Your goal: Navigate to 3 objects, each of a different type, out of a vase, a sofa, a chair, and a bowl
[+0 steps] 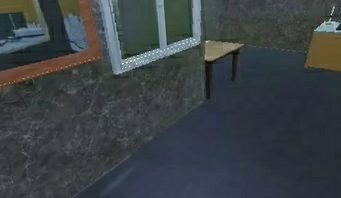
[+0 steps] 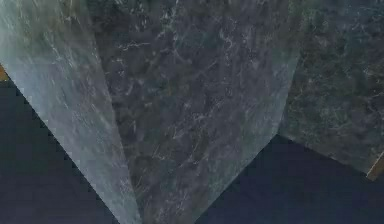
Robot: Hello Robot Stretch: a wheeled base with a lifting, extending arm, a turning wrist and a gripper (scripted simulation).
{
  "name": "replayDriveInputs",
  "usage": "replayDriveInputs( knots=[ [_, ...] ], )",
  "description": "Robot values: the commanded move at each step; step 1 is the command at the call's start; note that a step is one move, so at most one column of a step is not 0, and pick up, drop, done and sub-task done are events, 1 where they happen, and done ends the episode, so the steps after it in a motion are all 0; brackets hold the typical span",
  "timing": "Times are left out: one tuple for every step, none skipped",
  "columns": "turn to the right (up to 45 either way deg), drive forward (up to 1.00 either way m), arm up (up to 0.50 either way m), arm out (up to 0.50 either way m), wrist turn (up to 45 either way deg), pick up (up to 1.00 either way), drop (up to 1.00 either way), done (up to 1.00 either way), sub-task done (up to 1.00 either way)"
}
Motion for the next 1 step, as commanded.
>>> replayDriveInputs(
  knots=[
    [0.0,0.40,0.00,0.00,0.0,0.00,0.00,0.00,0.00]
  ],
)
